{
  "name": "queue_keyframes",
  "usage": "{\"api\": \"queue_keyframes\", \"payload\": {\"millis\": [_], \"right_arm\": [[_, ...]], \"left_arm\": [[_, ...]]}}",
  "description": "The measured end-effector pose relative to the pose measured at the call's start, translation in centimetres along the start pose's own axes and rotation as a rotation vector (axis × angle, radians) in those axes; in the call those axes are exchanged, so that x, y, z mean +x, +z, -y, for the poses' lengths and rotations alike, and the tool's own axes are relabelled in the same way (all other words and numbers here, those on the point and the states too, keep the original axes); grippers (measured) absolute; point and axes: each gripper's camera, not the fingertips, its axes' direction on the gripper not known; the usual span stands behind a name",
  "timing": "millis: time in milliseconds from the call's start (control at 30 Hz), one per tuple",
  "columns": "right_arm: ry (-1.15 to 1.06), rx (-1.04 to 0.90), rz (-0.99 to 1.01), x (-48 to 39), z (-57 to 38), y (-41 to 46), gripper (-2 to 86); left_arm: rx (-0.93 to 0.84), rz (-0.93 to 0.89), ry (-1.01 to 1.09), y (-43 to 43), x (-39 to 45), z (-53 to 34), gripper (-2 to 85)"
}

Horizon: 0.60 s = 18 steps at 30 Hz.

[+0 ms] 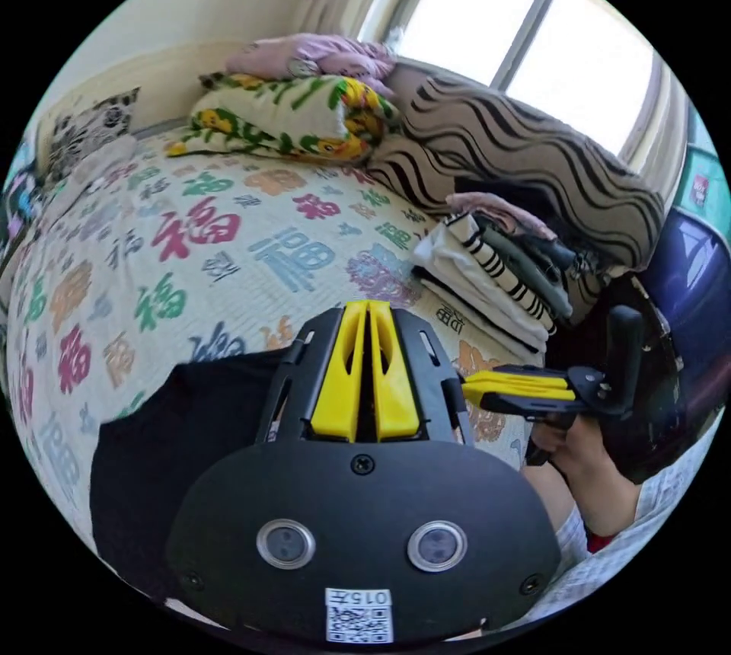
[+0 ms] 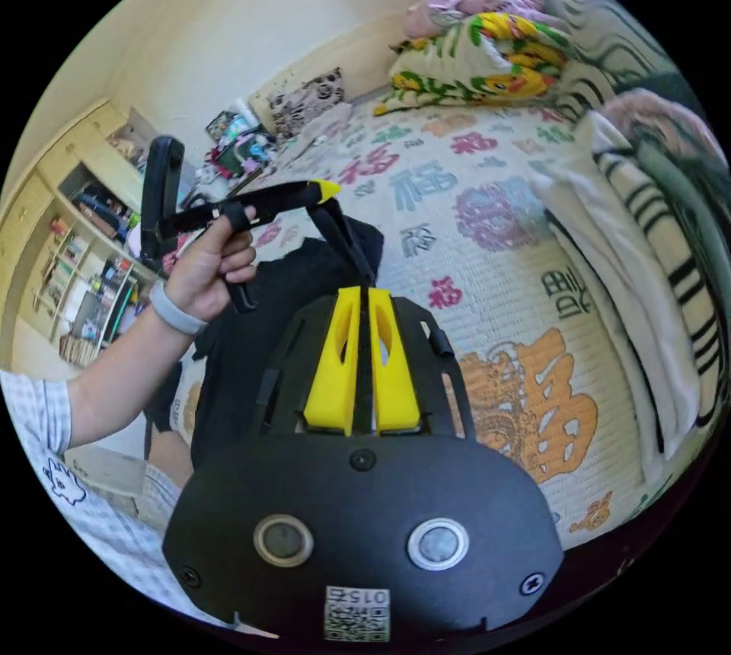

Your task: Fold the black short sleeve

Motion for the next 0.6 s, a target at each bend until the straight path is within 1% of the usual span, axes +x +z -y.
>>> {"api": "queue_keyframes", "payload": {"millis": [100,167,233,300,367,433,467,600], "right_arm": [[-0.123,-0.082,0.055,-4.4,0.1,3.1,1.3],[-0.165,-0.169,0.060,-6.3,-0.4,6.1,1.8],[-0.176,-0.247,0.066,-7.6,-1.3,8.9,2.5],[-0.161,-0.354,0.055,-8.3,-2.2,11.6,3.3],[-0.163,-0.349,0.029,-8.4,-2.7,11.9,3.7],[-0.142,-0.323,0.021,-7.7,-2.7,11.4,4.0],[-0.115,-0.293,0.010,-7.0,-2.4,10.9,4.1],[-0.016,-0.250,-0.008,-4.4,-0.8,11.8,2.0]], "left_arm": [[0.039,0.037,-0.154,-3.7,-5.2,-5.6,-0.6],[0.015,0.055,-0.284,-4.7,-9.0,-10.3,-0.3],[-0.026,0.069,-0.341,-4.5,-11.1,-13.0,0.6],[-0.083,0.080,-0.406,-4.1,-12.9,-15.0,3.6],[-0.074,0.049,-0.456,-4.7,-14.4,-16.4,7.1],[-0.029,0.062,-0.438,-5.7,-14.7,-16.3,7.6],[-0.016,0.065,-0.397,-6.0,-14.5,-15.5,7.7],[-0.083,-0.017,-0.234,-3.7,-12.8,-12.3,7.8]]}}
